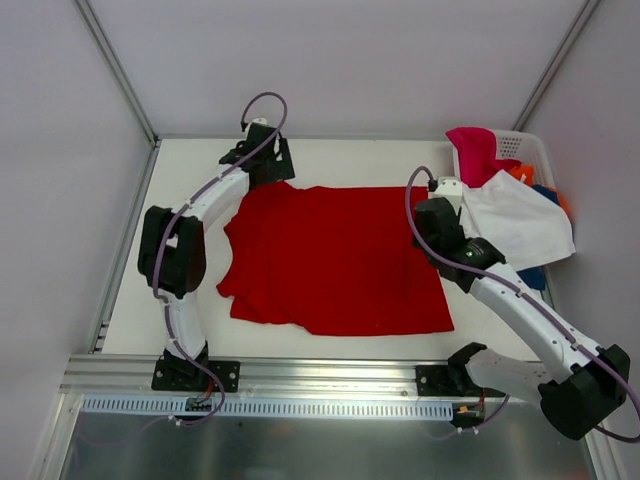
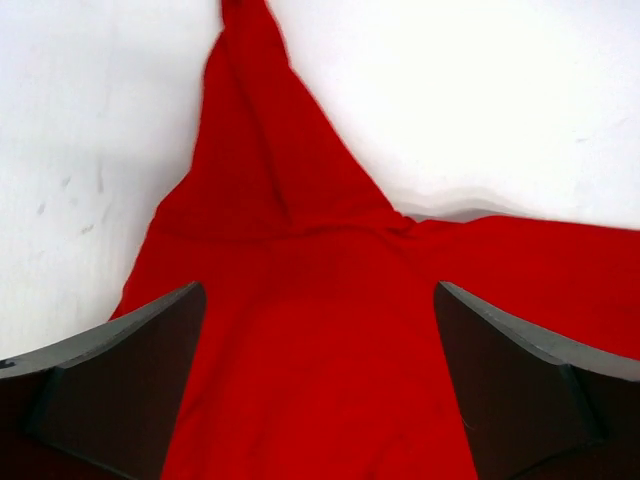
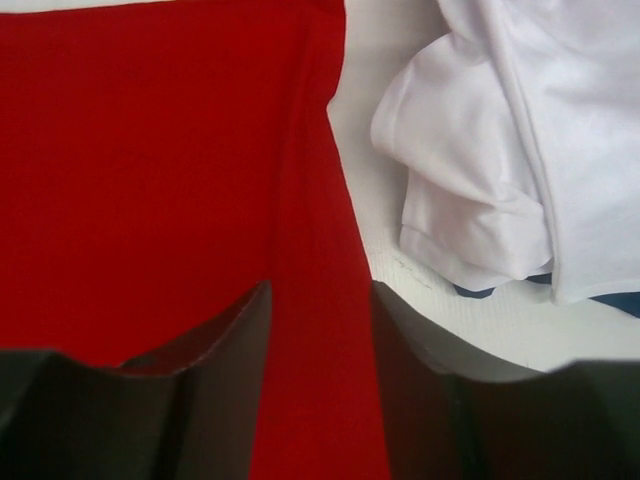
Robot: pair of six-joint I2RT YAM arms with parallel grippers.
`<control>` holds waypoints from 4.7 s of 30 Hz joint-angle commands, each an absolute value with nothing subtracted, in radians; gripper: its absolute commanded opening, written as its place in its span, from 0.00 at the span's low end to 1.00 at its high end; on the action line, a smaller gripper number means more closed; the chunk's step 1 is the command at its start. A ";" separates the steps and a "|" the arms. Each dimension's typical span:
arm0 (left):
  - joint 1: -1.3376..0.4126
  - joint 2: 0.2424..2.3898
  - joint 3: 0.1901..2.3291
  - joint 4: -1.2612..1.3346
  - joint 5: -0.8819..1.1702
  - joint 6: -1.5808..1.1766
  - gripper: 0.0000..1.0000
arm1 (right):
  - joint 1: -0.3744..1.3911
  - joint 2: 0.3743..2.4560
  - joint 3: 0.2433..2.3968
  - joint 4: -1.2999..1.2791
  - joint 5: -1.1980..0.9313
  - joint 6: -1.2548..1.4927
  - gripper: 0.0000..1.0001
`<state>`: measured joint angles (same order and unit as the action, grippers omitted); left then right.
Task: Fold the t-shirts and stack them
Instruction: Flatten the tshirt out
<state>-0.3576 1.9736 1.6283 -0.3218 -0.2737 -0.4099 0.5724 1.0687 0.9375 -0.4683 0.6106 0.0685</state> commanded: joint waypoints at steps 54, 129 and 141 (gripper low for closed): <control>-0.330 2.059 1.331 0.199 -0.282 -0.971 0.73 | 0.614 0.942 0.881 -0.598 0.646 0.095 0.50; -0.310 2.575 2.218 -0.031 0.047 -0.581 0.69 | 0.618 1.242 0.900 -0.425 0.627 0.051 0.44; -0.319 2.357 2.145 0.113 0.126 -0.424 0.99 | 0.652 1.262 0.908 -0.423 0.612 0.072 0.44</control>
